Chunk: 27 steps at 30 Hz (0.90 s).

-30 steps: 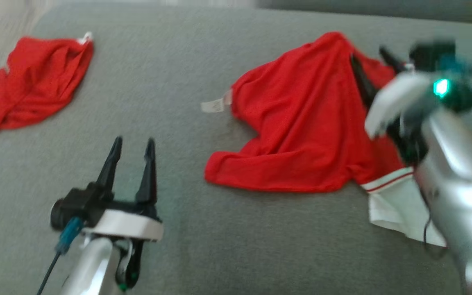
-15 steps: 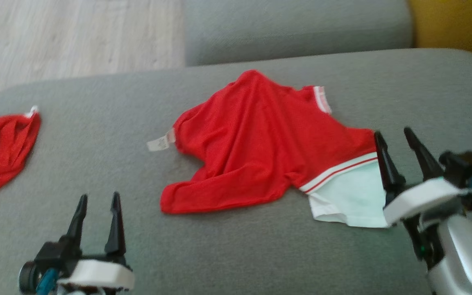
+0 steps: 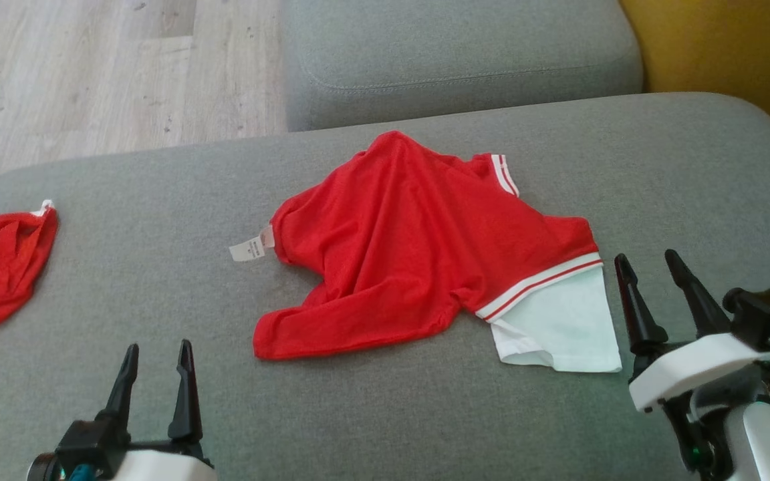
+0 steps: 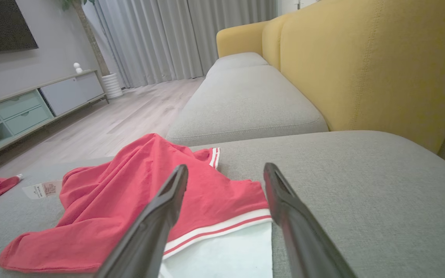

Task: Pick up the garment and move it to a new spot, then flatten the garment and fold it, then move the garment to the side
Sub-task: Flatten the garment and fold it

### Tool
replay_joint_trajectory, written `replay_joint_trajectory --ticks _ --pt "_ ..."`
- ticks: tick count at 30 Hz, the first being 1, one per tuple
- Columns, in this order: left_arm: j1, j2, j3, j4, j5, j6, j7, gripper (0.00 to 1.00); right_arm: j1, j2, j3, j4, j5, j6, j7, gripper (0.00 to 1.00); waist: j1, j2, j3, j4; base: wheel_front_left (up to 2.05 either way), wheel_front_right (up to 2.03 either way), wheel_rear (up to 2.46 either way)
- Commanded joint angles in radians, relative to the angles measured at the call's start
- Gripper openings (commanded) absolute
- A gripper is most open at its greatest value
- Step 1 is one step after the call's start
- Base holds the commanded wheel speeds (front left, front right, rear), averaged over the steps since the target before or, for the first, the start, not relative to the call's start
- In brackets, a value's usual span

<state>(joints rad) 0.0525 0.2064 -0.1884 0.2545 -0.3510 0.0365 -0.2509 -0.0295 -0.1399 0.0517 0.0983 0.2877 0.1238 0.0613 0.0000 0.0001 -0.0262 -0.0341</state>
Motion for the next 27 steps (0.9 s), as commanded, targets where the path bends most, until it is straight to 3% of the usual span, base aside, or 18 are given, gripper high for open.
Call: replay_joint_trajectory --ticks 1,9,13,21,27 --pt "-0.044 0.011 0.043 -0.029 -0.003 0.005 -0.009 1.00 -0.024 -0.006 0.015 -0.043 -0.010 0.007 0.002 1.00 0.0000 -0.0001 0.001 0.002 0.00 0.00 0.00" --pt "-0.064 0.009 0.027 -0.022 -0.008 0.003 0.008 1.00 -0.012 0.003 -0.003 -0.066 -0.012 0.007 0.026 1.00 0.0000 -0.0001 0.011 0.008 0.00 0.00 0.00" --pt "-0.110 -0.012 -0.017 0.004 -0.007 -0.018 0.046 1.00 -0.010 0.005 -0.011 -0.068 -0.014 0.007 0.035 1.00 0.0000 -0.0001 0.023 0.012 0.00 0.00 0.00" --pt "-0.254 -0.078 -0.110 0.207 -0.011 -0.082 0.113 1.00 -0.035 0.019 0.017 -0.058 -0.020 0.007 0.045 1.00 0.0000 -0.0001 0.098 -0.010 0.00 0.00 0.00" --pt "-0.336 -0.100 -0.123 0.389 0.000 -0.040 0.161 1.00 -0.075 0.017 0.047 -0.044 -0.021 0.007 0.040 1.00 0.0000 -0.0001 0.154 -0.043 0.00 0.00 0.00"
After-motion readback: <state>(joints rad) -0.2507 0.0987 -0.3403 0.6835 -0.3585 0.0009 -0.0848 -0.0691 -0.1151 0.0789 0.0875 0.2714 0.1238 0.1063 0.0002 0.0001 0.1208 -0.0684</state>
